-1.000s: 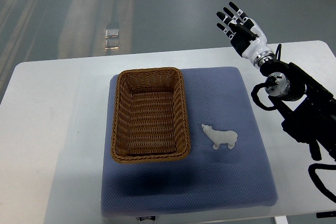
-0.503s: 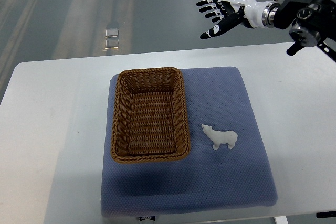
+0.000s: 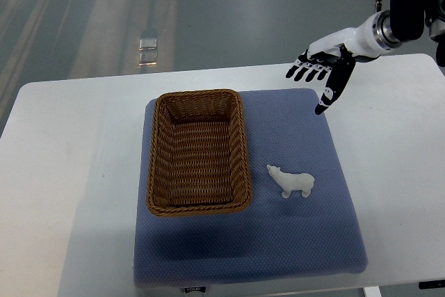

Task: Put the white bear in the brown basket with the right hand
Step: 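Lower the open right hand down onto the white polar bear figurine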

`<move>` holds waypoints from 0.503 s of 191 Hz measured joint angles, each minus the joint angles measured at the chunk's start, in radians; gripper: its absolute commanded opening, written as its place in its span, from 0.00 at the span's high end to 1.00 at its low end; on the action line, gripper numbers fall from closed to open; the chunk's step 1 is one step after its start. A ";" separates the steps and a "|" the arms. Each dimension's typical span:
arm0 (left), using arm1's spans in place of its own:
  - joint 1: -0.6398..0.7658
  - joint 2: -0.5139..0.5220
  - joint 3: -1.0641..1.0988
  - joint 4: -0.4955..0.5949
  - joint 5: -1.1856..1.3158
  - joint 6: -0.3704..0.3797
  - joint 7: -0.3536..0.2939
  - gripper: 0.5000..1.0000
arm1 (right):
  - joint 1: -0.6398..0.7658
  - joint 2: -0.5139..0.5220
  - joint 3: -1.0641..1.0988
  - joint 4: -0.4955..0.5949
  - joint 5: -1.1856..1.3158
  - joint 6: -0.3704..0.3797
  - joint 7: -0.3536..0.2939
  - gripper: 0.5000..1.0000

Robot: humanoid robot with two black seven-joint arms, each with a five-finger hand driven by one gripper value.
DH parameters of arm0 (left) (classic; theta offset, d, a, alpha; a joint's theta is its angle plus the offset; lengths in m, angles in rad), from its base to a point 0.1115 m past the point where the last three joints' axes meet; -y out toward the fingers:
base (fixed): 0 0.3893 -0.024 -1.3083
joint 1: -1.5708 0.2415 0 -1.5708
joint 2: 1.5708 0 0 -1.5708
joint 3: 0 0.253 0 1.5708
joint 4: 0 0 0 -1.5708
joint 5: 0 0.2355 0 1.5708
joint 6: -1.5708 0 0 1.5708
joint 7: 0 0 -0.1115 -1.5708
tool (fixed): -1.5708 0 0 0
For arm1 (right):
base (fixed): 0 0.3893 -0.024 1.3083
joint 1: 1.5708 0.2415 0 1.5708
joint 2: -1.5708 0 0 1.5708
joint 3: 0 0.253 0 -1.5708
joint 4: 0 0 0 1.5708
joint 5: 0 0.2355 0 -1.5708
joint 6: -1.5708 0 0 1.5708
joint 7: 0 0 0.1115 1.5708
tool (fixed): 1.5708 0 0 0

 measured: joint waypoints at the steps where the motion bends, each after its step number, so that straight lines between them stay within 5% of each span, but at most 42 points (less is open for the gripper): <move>1: 0.000 0.000 0.000 0.000 0.000 0.000 0.000 0.00 | -0.002 -0.002 -0.001 0.003 0.001 0.000 0.000 0.16; 96: 0.000 0.000 0.001 0.008 -0.002 0.001 0.000 0.00 | -0.266 -0.040 0.108 0.110 0.002 -0.159 0.085 0.16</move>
